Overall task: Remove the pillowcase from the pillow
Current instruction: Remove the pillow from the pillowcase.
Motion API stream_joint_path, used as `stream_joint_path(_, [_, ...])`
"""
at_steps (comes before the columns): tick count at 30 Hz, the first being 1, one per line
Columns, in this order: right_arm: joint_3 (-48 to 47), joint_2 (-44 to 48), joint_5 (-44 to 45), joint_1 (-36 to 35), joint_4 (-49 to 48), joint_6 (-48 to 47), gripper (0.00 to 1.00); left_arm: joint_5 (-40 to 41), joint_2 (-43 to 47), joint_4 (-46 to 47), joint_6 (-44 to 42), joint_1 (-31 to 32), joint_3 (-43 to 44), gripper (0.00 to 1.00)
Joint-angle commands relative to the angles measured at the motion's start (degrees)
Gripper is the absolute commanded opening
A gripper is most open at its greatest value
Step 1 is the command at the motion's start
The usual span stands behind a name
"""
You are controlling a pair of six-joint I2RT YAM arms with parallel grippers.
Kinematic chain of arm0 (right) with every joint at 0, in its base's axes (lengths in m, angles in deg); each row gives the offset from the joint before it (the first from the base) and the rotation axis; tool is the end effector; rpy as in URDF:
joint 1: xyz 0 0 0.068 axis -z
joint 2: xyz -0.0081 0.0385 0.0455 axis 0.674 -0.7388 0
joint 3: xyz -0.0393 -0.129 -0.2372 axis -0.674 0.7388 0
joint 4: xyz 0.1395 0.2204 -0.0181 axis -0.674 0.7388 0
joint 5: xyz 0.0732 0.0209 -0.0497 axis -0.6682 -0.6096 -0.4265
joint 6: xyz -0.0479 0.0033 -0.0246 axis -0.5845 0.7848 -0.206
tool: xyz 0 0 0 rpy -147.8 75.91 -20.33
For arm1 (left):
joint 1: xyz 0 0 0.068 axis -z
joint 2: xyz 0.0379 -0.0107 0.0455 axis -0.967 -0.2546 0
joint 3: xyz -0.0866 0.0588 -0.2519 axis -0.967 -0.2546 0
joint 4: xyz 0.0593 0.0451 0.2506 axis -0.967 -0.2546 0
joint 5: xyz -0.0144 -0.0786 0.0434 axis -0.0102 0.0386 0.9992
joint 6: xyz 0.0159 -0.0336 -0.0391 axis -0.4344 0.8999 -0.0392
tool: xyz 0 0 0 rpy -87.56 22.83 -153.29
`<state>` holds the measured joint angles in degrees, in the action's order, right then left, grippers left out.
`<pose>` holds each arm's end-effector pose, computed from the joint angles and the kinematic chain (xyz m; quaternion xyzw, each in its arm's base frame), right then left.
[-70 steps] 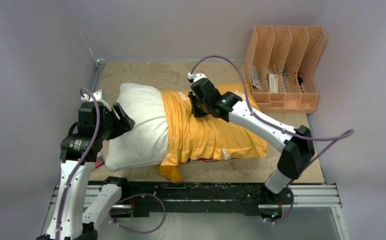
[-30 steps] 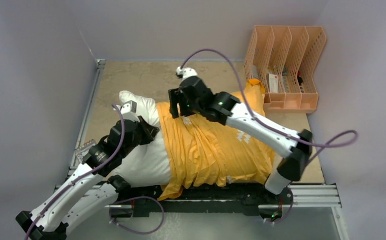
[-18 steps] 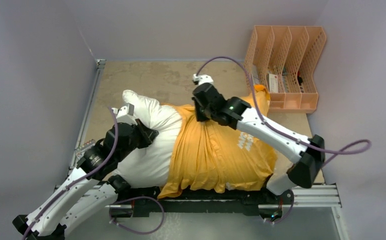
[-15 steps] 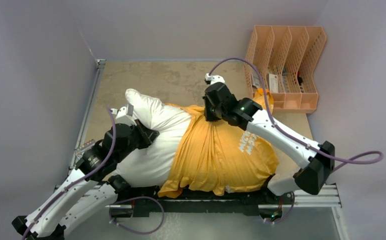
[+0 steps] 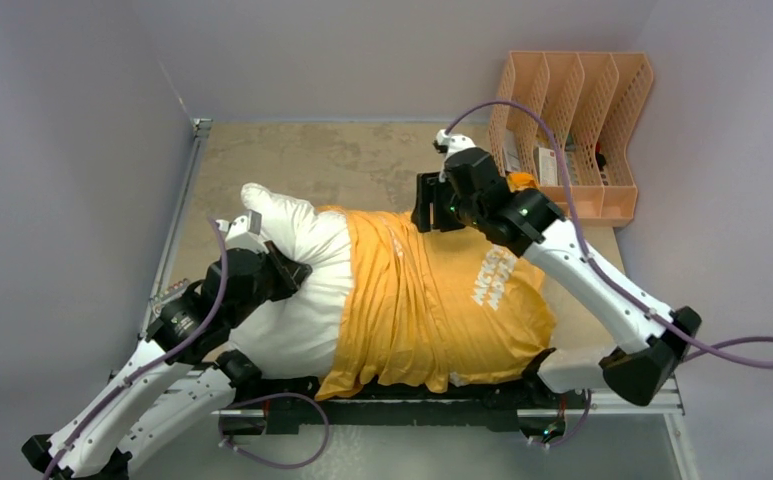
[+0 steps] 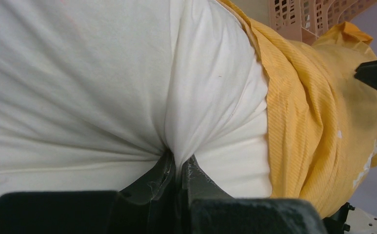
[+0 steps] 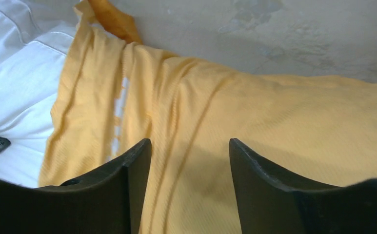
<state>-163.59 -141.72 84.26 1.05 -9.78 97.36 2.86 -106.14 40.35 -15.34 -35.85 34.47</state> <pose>0.2253 0.1919 0.3887 -0.0896 0.8734 0.2145 0.4280 0.1011 -0.0719 0.3125 -0.1501 0.8444 -0.2855 0.4277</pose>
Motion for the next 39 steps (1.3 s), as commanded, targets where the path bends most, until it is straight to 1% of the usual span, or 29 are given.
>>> stream_joint_path(1, [-3.58, 6.94, 9.92, 1.08, 6.42, -2.63, 0.66, 4.72, -0.47, -9.01, -2.58, -0.81, 1.48, 0.0])
stream_joint_path(5, [-0.19, 8.21, 15.08, 1.14, 11.07, -0.71, 0.7, 4.42, -1.29, -8.18, -2.75, -0.76, 1.82, 0.0])
stream_joint_path(7, [1.48, 7.57, 11.99, 1.15, 10.09, -0.78, 0.71, 4.34, -1.67, -7.9, -2.93, -0.8, 2.22, 0.0])
stream_joint_path(8, [2.26, 7.07, 11.11, 1.15, 7.99, -1.05, 0.71, 4.33, -1.97, -7.94, -3.02, -0.79, 2.43, 0.0])
stream_joint_path(11, [3.93, 4.3, 2.41, 1.14, 3.58, -1.5, 0.72, 4.15, -2.49, -8.1, -3.22, -0.81, 2.9, 0.0])
stream_joint_path(12, [4.33, 2.93, 1.36, 1.02, 3.02, -1.39, 0.72, 4.15, -2.49, -8.26, -3.19, -0.77, 3.01, 0.0])
stream_joint_path(13, [4.68, 1.58, 2.52, 1.06, 3.01, -1.08, 0.7, 4.23, -2.44, -8.41, -3.09, -0.76, 3.2, 0.0])
stream_joint_path(14, [4.94, 0.09, 5.26, 1.05, 3.73, -0.44, 0.64, 4.3, -2.24, -8.56, -2.96, -0.76, 3.33, 0.0])
stream_joint_path(15, [5.07, -1.06, 9.0, 0.99, 5.61, 1.31, 0.55, 4.51, -2.05, -8.82, -2.84, -0.81, 3.57, 0.0])
stream_joint_path(17, [6.93, -0.97, 15.65, 1.23, 6.81, 2.02, 0.39, 5.22, -1.38, -9.93, -2.46, -0.77, 4.21, 0.0])
stream_joint_path(18, [8.16, 0.25, 20.19, 1.35, 6.81, 2.26, 0.27, 5.84, -0.92, -10.75, -2.28, -0.79, 4.7, 0.0])
stream_joint_path(19, [9.65, 2.03, 24.1, 1.68, 6.47, 2.65, 0.11, 6.61, -0.38, -11.78, -2.23, -0.78, 5.05, 0.0])
stream_joint_path(20, [11.13, 4.27, 26.11, 2.99, 5.3, 2.16, 0.0, 7.65, 0.36, -12.67, -2.1, -0.76, 5.33, 0.0])
stream_joint_path(22, [13.77, 8.88, 25.47, 8.07, 2.87, -0.17, 0.0, 9.45, 1.97, -13.95, -2.15, -0.8, 5.5, 0.0])
stream_joint_path(24, [15.1, 12.16, 23.28, 15.38, 1.36, -3.04, 0.0, 10.46, 2.9, -14.98, -2.1, -0.81, 5.58, 0.0])
stream_joint_path(27, [15.66, 13.79, 18.91, 22.91, 1.65, -5.29, 0.0, 10.66, 2.43, -15.86, -2.13, -0.81, 6.08, 0.0])
stream_joint_path(29, [15.91, 14.04, 16.46, 25.42, 2.02, -5.27, 0.0, 10.49, 1.98, -15.85, -2.31, -0.81, 6.2, 0.0])
stream_joint_path(33, [13.25, 15.01, 7.62, 25.77, 2.4, -3.22, 0.0, 9.81, 1.81, -15.04, -2.88, -0.81, 6.37, 0.0])
stream_joint_path(34, [12.18, 15.63, 5.12, 25.72, 0.82, -4.31, 0.07, 9.59, 1.87, -14.77, -2.91, -0.74, 6.26, 0.0])
stream_joint_path(35, [11.08, 16.49, 1.36, 25.75, 0.6, -3.98, 0.2, 9.45, 1.83, -14.54, -2.98, -0.8, 6.18, 0.0])
stream_joint_path(37, [9.23, 17.55, -3.06, 25.64, -0.19, -3.04, 0.46, 9.15, 1.54, -14.13, -3.01, -0.79, 5.85, 0.0])
stream_joint_path(38, [8.01, 17.67, -5.81, 25.45, -0.37, -3.89, 0.55, 8.94, 1.47, -13.87, -2.99, -0.76, 5.7, 0.0])
stream_joint_path(39, [6.46, 17.12, -7.13, 24.83, 0.78, -4.78, 0.62, 8.78, 1.46, -13.62, -2.91, -0.76, 5.48, 0.0])
